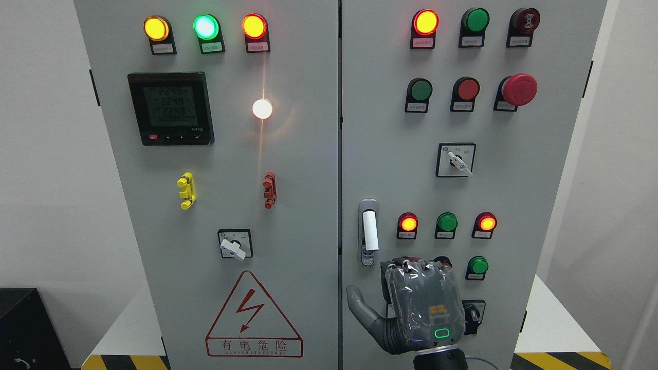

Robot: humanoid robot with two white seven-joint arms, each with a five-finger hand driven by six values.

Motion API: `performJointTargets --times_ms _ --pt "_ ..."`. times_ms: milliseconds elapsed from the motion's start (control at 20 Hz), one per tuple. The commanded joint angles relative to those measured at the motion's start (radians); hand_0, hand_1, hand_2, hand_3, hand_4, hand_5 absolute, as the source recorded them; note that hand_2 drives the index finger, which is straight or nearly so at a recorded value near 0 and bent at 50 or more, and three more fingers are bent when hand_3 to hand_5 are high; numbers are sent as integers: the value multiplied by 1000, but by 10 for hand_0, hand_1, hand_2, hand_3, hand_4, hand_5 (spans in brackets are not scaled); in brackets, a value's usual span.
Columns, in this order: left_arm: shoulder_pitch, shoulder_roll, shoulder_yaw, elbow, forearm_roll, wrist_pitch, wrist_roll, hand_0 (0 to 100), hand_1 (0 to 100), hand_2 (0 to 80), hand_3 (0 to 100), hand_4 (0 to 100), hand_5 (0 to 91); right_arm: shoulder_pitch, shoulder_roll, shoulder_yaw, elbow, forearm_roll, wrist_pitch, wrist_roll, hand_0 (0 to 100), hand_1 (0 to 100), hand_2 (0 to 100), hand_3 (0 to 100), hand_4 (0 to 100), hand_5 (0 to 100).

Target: Release door handle

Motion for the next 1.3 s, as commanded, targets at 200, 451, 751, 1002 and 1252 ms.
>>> performJointTargets --times_ms 200,451,751,1002,1252 --pt "-26 0 0 29 0 0 0 120 556 0 0 0 0 -83 2 -17 96 0 32 1 277 295 978 1000 1000 1000" --pt "-26 0 0 29 1 0 0 120 556 0 0 0 0 -98 2 -20 106 -2 33 1 278 301 977 1000 1000 1000" --pt "-26 0 0 29 0 0 0 120 556 0 0 0 0 -123 2 -31 131 -2 41 1 278 307 977 1000 1000 1000" --pt "-26 0 0 29 0 0 0 120 556 0 0 0 0 -138 2 -31 139 0 47 1 276 311 977 1000 1000 1000" --pt "-26 0 0 29 0 0 0 120 556 0 0 0 0 -138 2 -31 139 0 48 1 270 324 975 1000 1000 1000"
